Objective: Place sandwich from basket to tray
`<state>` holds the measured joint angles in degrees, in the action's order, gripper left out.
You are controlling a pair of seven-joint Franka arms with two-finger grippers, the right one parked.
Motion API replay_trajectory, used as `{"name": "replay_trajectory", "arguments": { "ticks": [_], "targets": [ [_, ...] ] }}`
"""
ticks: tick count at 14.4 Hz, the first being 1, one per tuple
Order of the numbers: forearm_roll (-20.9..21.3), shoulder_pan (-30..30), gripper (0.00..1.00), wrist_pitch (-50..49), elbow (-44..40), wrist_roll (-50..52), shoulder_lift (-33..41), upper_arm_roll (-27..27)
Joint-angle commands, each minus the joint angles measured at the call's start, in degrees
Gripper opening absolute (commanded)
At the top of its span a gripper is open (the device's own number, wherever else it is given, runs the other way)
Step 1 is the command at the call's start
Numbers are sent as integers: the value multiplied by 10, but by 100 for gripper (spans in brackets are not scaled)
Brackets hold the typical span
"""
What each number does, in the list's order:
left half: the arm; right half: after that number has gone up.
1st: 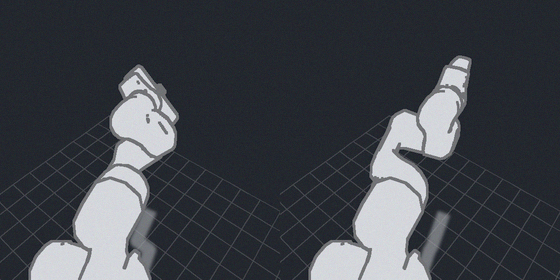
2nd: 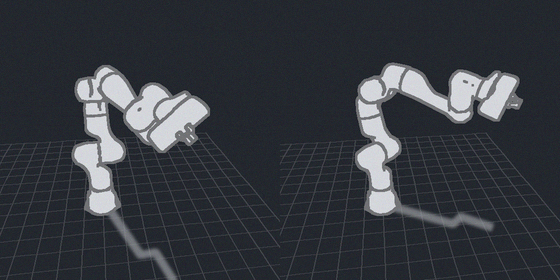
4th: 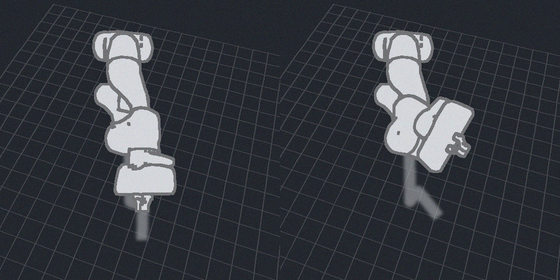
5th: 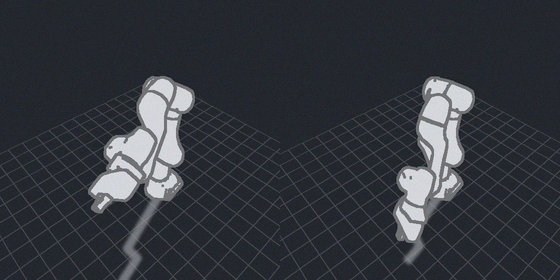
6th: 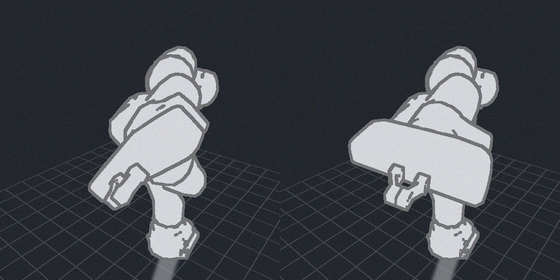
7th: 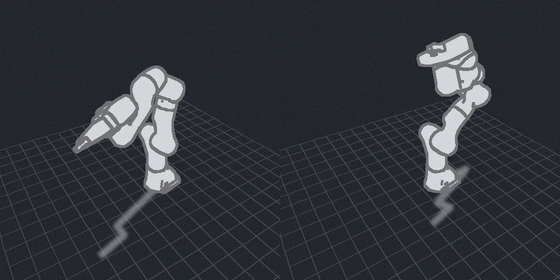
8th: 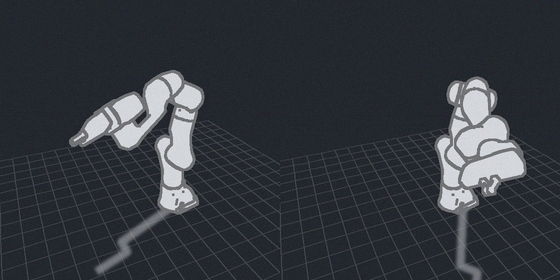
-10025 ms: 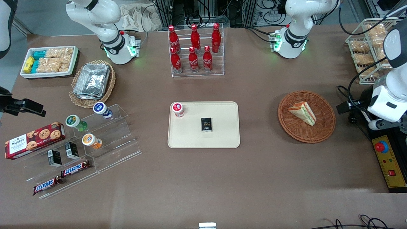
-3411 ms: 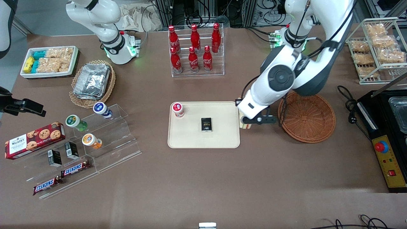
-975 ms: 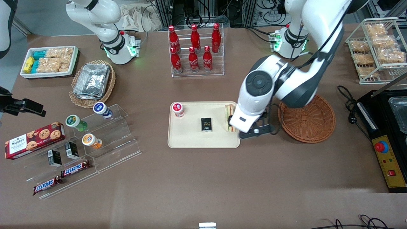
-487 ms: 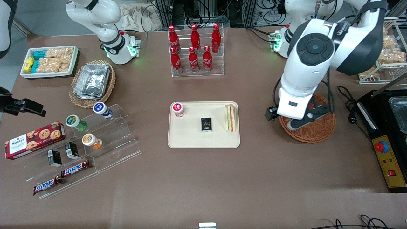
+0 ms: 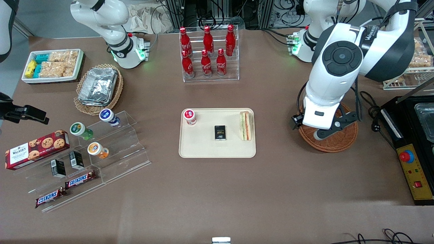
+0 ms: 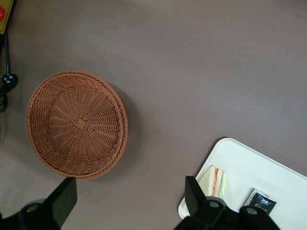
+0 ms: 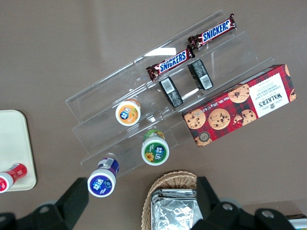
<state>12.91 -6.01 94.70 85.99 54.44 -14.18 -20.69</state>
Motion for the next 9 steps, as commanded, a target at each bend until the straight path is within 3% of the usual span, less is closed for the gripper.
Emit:
{"name": "replay_trajectory", "arguments": {
  "ticks": [1,9],
  "targets": [
    [-8,-4,100,-7,3,-3,6,13],
    [-9,-3,100,-5,-3,-3,6,29]
  ]
}}
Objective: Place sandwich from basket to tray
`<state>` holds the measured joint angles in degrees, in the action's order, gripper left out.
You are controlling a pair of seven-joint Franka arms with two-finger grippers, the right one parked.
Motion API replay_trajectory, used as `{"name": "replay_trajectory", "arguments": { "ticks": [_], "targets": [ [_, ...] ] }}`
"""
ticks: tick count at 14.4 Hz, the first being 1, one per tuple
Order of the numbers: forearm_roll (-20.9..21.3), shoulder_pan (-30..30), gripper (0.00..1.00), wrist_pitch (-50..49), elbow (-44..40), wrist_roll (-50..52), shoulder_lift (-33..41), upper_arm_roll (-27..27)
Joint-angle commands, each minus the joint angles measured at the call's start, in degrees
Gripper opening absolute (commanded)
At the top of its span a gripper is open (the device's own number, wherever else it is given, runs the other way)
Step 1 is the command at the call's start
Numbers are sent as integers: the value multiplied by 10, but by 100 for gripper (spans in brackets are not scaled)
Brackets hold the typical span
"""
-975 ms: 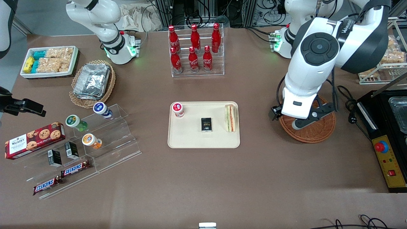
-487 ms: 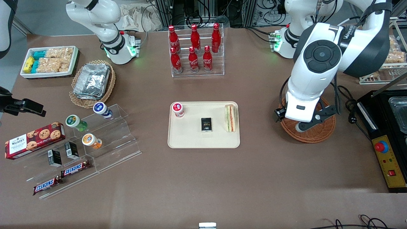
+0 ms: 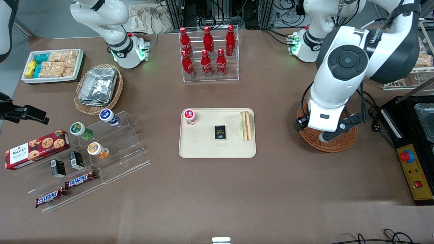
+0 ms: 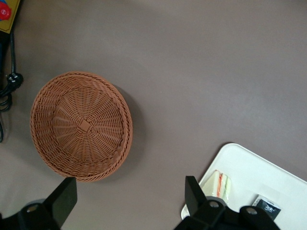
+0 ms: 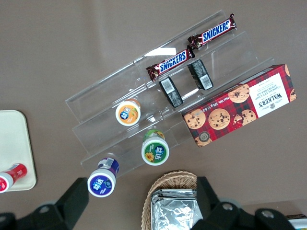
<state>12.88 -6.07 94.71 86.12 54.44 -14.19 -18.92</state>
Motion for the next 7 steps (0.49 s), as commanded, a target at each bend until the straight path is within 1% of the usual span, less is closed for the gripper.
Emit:
{"name": "replay_trajectory", "arguments": {
  "ticks": [1,3,6,7],
  "targets": [
    [-8,-3,100,-5,-3,-3,6,13],
    [-9,-3,100,-4,-4,-1,5,26],
    [-22,-3,100,-5,-8,-7,11,49],
    [-24,-3,100,-7,-3,-35,23,60]
  ]
}}
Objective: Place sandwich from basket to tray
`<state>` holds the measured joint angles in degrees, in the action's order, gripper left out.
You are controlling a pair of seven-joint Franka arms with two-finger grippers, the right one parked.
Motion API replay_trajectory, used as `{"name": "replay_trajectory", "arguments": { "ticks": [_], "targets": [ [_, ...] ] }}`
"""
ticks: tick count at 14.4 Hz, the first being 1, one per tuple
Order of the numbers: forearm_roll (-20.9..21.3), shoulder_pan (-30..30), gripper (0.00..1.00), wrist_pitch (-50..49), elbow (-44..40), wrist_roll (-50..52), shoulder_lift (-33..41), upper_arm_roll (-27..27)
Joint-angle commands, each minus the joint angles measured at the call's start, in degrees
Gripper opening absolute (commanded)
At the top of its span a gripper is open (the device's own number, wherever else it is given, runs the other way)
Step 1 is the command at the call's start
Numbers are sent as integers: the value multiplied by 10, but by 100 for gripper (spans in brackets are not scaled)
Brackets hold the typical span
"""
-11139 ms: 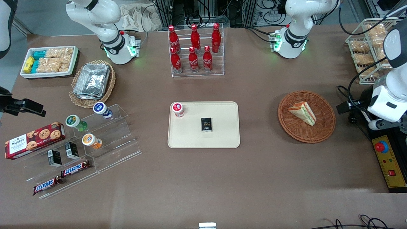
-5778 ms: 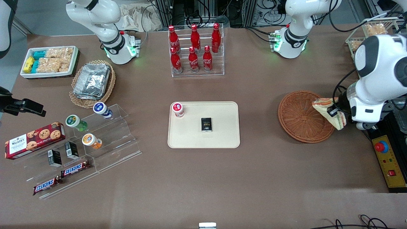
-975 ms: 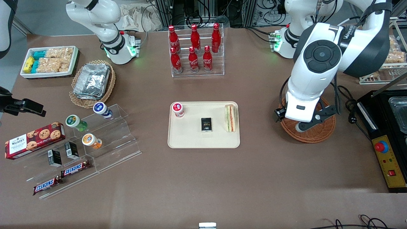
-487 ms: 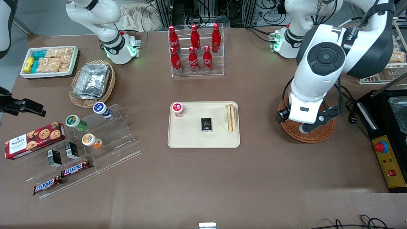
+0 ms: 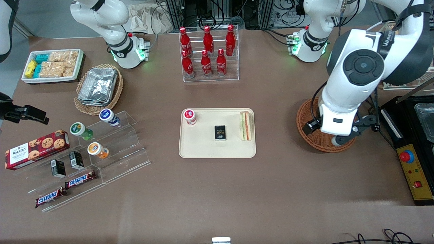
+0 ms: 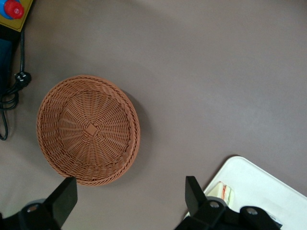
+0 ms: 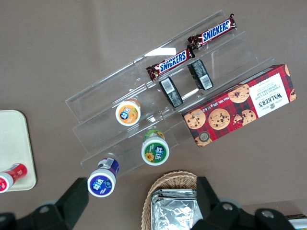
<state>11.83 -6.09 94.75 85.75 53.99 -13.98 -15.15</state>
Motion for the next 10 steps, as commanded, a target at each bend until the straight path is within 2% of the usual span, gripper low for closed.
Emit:
{"name": "replay_trajectory", "arguments": {
  "ticks": [1,3,6,10],
  "targets": [
    [-21,-1,100,-19,9,-95,39,38],
    [-75,-2,100,-42,14,-222,58,105],
    [-76,-2,100,-59,37,-346,88,143],
    [-78,-1,100,-101,37,-492,91,170]
  ]
}}
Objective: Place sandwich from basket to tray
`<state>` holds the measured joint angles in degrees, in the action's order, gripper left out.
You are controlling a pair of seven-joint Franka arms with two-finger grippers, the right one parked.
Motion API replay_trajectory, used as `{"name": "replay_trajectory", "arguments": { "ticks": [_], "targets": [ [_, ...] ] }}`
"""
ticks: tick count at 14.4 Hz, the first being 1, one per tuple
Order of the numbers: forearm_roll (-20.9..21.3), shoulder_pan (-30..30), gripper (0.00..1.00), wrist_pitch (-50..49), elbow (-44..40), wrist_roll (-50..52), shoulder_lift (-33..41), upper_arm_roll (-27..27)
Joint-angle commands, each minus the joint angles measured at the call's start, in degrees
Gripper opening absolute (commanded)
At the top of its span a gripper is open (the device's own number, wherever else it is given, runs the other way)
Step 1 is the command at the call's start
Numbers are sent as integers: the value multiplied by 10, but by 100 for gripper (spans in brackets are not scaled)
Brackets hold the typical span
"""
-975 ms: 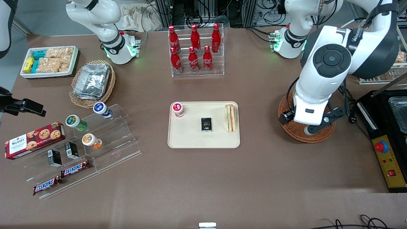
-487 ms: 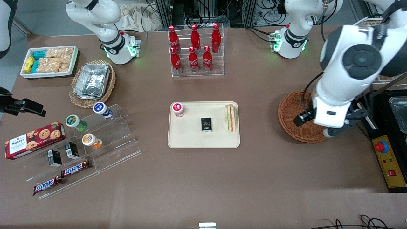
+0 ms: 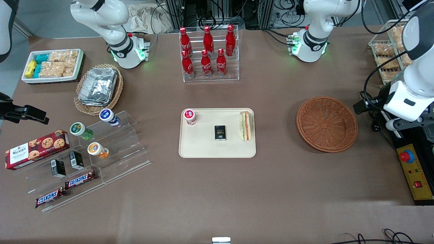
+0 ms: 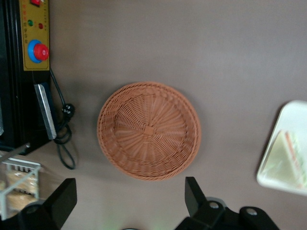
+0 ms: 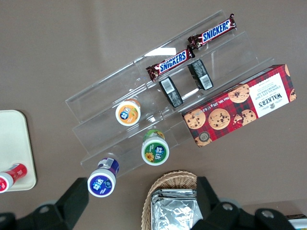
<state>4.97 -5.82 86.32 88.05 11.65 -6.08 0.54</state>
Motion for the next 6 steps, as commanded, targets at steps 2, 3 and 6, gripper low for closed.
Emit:
{"name": "replay_trajectory", "arguments": {
  "ticks": [2,3,6],
  "targets": [
    [-15,-4,100,-19,15,-125,11,38],
    [-18,-5,100,-19,6,-119,2,39],
    [-15,-6,100,-19,-40,-116,-32,37]
  ]
}}
